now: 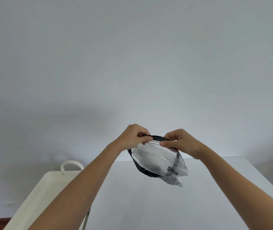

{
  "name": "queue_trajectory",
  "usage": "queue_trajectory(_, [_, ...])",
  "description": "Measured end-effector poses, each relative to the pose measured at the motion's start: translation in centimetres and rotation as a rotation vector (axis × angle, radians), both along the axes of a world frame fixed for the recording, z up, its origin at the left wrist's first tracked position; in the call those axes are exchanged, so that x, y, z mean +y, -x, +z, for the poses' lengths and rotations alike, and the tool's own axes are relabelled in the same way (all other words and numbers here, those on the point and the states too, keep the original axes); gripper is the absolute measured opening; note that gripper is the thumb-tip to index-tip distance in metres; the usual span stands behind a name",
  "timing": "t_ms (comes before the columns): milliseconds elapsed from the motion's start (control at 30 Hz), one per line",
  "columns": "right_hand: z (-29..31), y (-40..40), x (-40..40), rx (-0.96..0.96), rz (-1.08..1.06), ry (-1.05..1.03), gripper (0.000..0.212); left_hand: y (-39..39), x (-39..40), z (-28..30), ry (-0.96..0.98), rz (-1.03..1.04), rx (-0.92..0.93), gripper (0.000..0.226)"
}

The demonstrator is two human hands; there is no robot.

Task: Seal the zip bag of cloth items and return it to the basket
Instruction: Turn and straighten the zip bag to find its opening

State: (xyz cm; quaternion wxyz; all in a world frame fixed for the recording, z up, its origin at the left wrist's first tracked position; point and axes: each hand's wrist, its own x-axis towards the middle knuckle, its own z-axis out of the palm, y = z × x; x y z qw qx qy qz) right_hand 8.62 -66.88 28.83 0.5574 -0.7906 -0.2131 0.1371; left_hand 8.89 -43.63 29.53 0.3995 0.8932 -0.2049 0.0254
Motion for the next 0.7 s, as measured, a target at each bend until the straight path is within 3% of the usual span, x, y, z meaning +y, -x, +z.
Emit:
queue_trajectory(367, [-0.6,-0.3,0.7,-0.291,-0.329,0.147,0.026,-0.4,-1.0,-0.5,-0.032,0.074,-0.149,0.012])
queue_trajectory(467, [-0.8,-0.2,0.1,-0.171,-0.297,0.019,0.035,-0.5,-0.4,-0.6,0.026,0.132,-0.15,0.014])
queue_trajectory(600, [-1.0,0.1,-1.1,0.068,-0.06,-0.175,0.032,-0.6,0.7,-0.6,0.087,0.169,-0.095,0.014])
queue_trajectory(700, [-0.7,0.4,-1.2,0.094,-0.014,-0.22,0.027,-0.1,1.0,-0.4,0.085,0.101,-0.021,0.013])
